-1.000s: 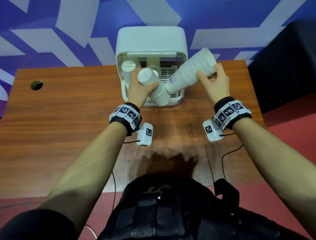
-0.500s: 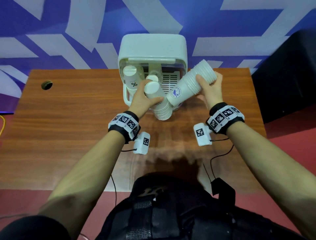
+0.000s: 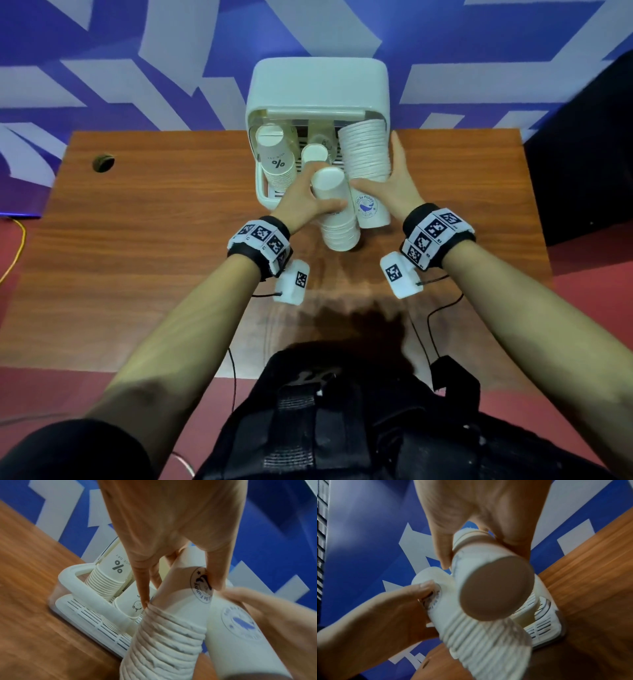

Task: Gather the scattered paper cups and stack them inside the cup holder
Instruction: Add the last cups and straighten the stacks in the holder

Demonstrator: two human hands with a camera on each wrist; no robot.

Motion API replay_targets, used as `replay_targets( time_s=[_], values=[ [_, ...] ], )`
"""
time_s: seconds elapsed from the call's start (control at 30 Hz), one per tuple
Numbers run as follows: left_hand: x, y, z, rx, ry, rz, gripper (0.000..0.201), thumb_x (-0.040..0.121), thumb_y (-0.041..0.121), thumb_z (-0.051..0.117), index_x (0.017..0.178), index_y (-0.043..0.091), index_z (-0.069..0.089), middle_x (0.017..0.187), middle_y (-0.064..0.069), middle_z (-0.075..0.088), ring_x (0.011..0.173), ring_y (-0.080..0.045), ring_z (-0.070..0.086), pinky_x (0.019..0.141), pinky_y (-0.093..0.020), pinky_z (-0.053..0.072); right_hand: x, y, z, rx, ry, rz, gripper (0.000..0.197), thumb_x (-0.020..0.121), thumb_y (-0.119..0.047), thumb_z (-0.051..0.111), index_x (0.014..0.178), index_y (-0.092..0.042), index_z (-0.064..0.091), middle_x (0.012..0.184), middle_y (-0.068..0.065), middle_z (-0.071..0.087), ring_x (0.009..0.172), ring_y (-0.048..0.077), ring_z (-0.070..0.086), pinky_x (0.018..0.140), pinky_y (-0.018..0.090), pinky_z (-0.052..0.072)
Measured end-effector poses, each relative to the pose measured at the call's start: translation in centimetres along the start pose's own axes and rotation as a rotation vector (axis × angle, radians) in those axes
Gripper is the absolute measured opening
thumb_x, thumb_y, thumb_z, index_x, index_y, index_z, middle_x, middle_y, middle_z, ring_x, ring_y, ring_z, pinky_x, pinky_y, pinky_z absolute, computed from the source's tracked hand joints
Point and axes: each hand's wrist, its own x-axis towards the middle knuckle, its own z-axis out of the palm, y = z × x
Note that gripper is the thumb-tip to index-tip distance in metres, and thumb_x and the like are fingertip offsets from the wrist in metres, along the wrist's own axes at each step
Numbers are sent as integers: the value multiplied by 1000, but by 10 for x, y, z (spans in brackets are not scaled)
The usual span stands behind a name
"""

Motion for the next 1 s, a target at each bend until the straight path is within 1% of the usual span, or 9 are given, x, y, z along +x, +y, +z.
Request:
replay_targets(
  time_s=[0.13,0.27,0.37,0.47,0.53,0.67,0.73,0.9,1.0],
  values=[
    [7,0,-6,-98,114,-29,67,65,30,81,121,20,45,118,-6,57,108,-22,58,93,-42,52,-6,9,-7,-165,8,59,83,78,-17,77,144,-21,28,125,-8,48,108,6,54,86,23,48],
    [9,-2,-8,-98,115,-19,63,71,22,81,121,16,44,119,-7,56,109,-23,57,94,-43,51,2,12,-11,-242,-34,186,81,77,-36,76,144,-24,32,126,-5,49,105,9,54,78,19,48],
    [11,-1,-11,-138,150,-30,65,66,29,80,120,18,46,118,-7,57,109,-23,58,93,-44,51,10,3,-14,-340,-130,262,94,60,-52,81,141,-40,35,131,2,44,114,20,52,96,37,47],
    [15,2,-15,-160,163,-32,63,65,33,79,118,21,48,117,-4,58,108,-22,58,93,-45,52,18,-2,-19,-526,-106,284,87,74,-31,77,146,-31,28,124,3,32,108,19,42,96,31,37],
    [20,5,-16,-161,166,-10,63,66,34,79,119,21,48,117,-3,58,107,-21,58,93,-44,52,23,-5,-19,-604,-32,235,88,75,-25,77,147,-25,27,129,8,36,112,21,45,96,32,38],
    [26,9,-12,-149,175,25,66,63,39,80,118,20,50,115,-2,58,105,-19,58,92,-44,52,28,0,-14,-688,87,161,65,79,-13,68,138,-17,43,134,10,39,120,24,44,88,19,32],
    [28,9,-12,-146,176,21,66,62,41,80,117,22,49,115,-2,58,105,-20,59,92,-44,52,30,3,-10,-710,125,92,57,80,-15,69,134,-15,48,131,9,42,119,23,44,88,17,29],
    [35,6,-23,-158,222,28,58,73,27,80,121,18,49,112,1,57,104,-18,58,90,-38,53,40,9,1,-816,77,-17,54,83,-23,67,133,-19,47,129,8,42,117,28,47,98,33,38],
    [41,9,-32,-191,262,42,57,73,23,79,121,13,49,109,2,57,100,-15,58,86,-33,53,45,10,1,-887,109,-87,52,84,-24,64,133,-20,47,128,7,44,117,28,46,97,40,42]
  ],
)
